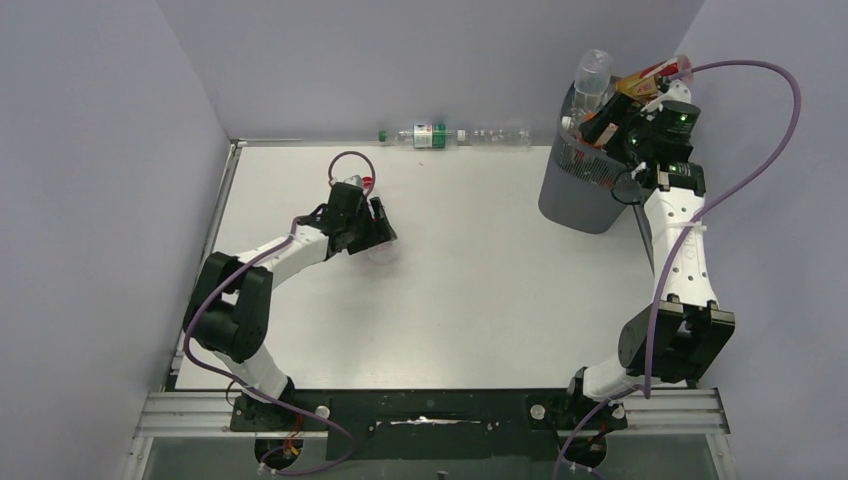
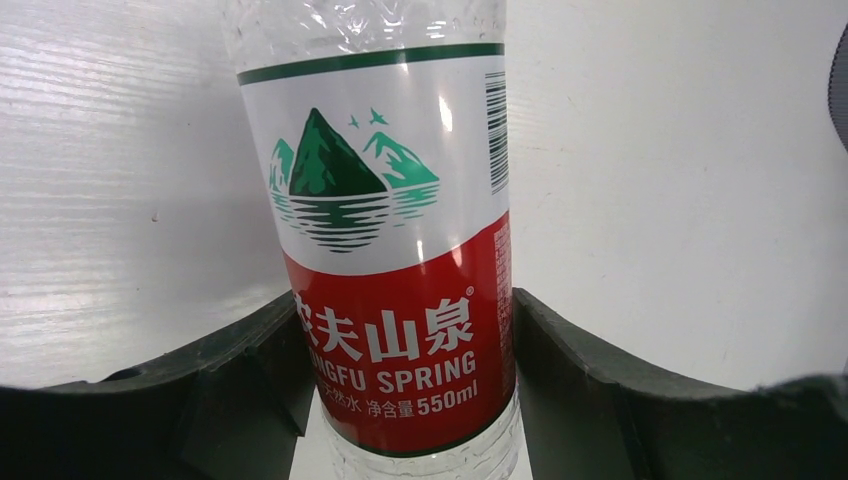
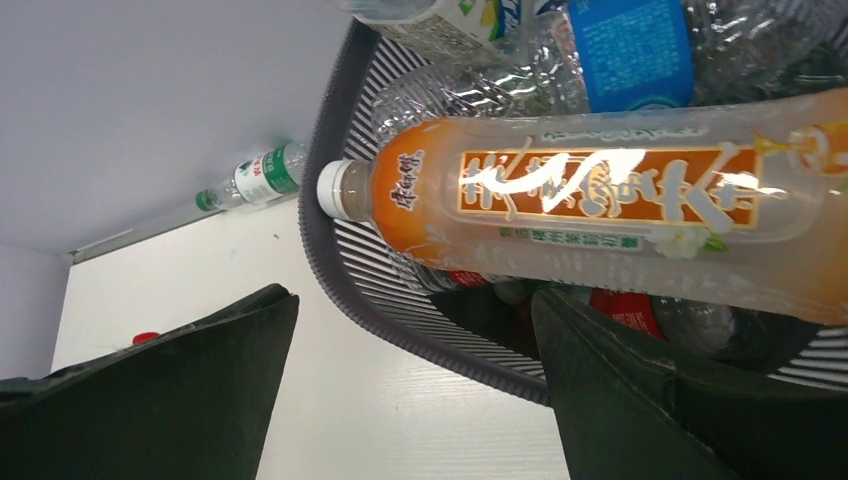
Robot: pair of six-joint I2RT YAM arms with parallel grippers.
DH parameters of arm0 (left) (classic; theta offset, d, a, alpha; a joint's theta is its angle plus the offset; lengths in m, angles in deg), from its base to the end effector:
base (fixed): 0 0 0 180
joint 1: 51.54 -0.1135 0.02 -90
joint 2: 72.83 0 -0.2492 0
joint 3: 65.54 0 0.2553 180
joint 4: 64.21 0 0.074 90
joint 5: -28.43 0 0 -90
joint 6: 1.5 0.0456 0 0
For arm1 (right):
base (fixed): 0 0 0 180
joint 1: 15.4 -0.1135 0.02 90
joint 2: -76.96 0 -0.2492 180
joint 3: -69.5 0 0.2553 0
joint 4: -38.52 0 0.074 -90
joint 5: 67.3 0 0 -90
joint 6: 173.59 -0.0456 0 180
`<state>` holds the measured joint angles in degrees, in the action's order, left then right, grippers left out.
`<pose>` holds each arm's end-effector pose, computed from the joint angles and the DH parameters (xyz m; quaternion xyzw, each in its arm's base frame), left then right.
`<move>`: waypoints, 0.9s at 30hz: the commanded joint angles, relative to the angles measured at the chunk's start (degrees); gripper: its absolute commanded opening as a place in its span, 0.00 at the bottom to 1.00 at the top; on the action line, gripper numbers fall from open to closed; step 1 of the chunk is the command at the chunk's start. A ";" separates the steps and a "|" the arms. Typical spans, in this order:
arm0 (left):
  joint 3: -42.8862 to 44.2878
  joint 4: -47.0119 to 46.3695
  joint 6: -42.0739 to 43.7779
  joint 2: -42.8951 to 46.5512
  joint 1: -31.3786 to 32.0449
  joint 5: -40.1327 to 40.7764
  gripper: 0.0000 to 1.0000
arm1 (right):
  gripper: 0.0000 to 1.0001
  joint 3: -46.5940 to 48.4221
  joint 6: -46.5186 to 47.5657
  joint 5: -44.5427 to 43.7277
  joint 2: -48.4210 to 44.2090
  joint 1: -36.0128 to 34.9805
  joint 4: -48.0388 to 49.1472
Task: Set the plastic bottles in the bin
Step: Adjust the trash bin at the center of the board.
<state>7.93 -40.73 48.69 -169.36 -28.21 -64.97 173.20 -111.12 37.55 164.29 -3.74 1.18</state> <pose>0.3345 -0.1472 0.1743 -0.1222 0.9205 -0.2172 0.3009 0.3585 -0.0620 0.3921 0.2050 0.7943 0.1830 0.5418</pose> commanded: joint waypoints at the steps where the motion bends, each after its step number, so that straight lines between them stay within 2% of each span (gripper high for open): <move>1: 3.03 -3.95 1.22 -0.11 0.72 -1.56 0.63 | 0.92 0.32 2.28 -6.67 -3.87 0.57 -4.30; 5: 3.05 -4.38 1.23 -0.69 0.92 -2.08 0.62 | 0.92 1.18 3.85 -11.21 -3.81 0.56 -8.55; 9: 3.31 -4.61 1.25 -1.33 1.14 -2.50 0.62 | 0.83 1.99 5.58 -14.77 -2.65 0.73 -10.86; 12: 3.36 -4.57 1.46 -1.46 1.23 -2.66 0.62 | 0.83 2.62 6.48 -17.43 -2.29 1.84 -12.26; 16: 3.48 -4.79 1.50 -2.01 1.28 -3.00 0.62 | 0.83 2.96 6.43 -17.26 -1.91 5.26 -12.39; 27: 3.75 -4.53 1.93 -2.16 1.45 -2.96 0.62 | 0.83 6.08 7.22 -19.98 1.17 9.33 -12.87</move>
<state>8.87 -42.00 49.37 -171.66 -27.07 -67.05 176.89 -105.00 22.16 163.96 3.93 -7.72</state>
